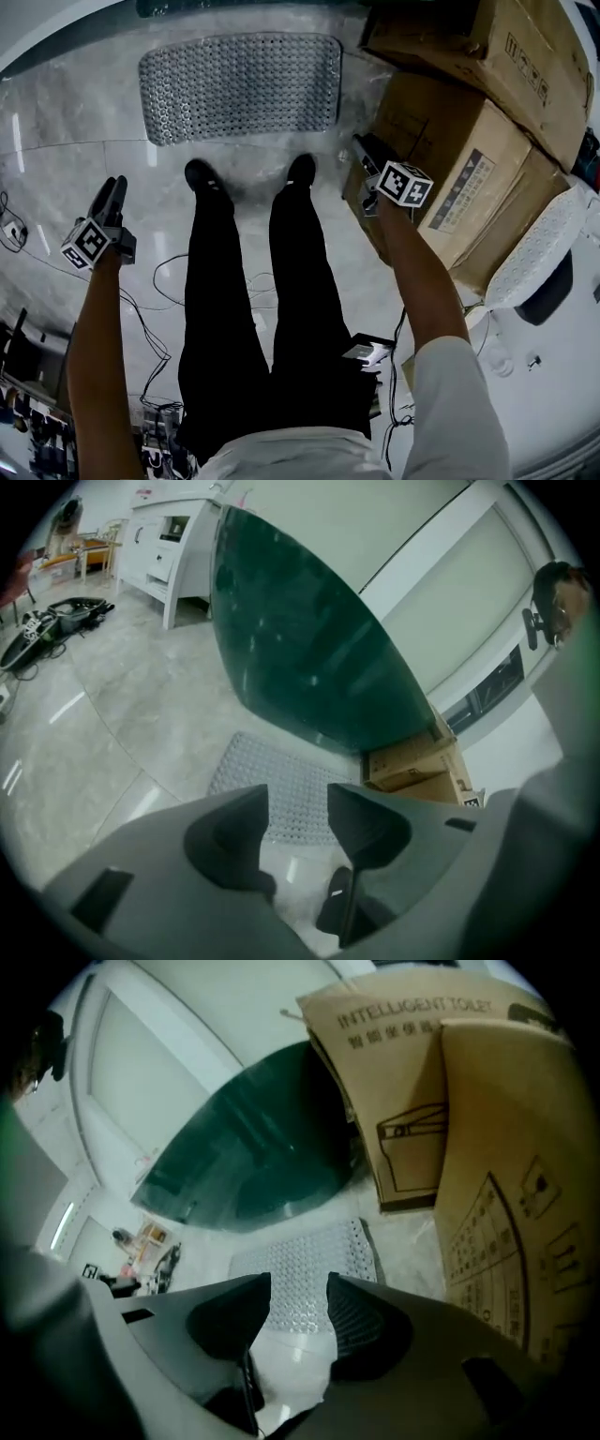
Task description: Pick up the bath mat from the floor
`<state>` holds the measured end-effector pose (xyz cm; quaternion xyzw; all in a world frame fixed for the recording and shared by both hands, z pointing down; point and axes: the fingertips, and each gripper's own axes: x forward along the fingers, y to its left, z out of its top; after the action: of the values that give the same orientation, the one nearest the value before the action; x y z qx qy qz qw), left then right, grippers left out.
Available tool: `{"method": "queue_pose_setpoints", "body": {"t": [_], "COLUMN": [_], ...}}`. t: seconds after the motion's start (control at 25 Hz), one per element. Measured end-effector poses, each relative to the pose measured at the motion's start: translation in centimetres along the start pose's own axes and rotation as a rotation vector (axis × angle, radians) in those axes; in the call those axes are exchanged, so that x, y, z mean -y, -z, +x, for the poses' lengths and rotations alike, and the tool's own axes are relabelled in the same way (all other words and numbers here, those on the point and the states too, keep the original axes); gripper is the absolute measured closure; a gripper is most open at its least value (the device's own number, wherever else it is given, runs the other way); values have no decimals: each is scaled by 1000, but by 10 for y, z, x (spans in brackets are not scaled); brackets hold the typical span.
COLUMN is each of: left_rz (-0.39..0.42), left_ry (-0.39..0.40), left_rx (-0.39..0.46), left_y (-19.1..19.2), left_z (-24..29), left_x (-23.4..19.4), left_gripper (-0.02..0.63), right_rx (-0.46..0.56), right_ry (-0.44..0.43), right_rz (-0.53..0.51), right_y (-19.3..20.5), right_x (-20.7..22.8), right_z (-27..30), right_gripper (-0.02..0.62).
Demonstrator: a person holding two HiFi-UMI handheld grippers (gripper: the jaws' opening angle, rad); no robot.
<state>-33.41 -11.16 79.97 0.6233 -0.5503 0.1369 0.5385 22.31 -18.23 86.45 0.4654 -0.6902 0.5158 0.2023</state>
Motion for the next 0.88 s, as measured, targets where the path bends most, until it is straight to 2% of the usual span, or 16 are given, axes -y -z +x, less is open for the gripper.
{"method": "queue_pose_setpoints", "body": {"t": [0.08, 0.16, 0.24, 0.48, 0.68, 0.88], "left_rz": [22, 51, 71, 119, 192, 253], "left_ry": [17, 8, -14, -37, -79, -112], "left_rx": [-31, -88, -142, -204, -226, -266], "left_y": [7, 20, 34, 58, 55, 55], "left_z": [26, 52, 76, 139, 196, 245], "left_x": [-11, -30, -53, -104, -153, -193], "left_gripper": [405, 403, 400, 385, 360, 322], "right_rx": [-88, -124, -123, -151, -120, -154], "right_ry": [-20, -31, -26, 4, 56, 79], "right_rz": [-59, -87, -96, -113, -164, -218], "right_y": [23, 35, 38, 64, 66, 79], "right_x": [8, 15, 26, 71, 116, 159], "right_z": [26, 51, 74, 135, 178, 210], "right_gripper": [390, 390, 385, 353, 323, 313]}}
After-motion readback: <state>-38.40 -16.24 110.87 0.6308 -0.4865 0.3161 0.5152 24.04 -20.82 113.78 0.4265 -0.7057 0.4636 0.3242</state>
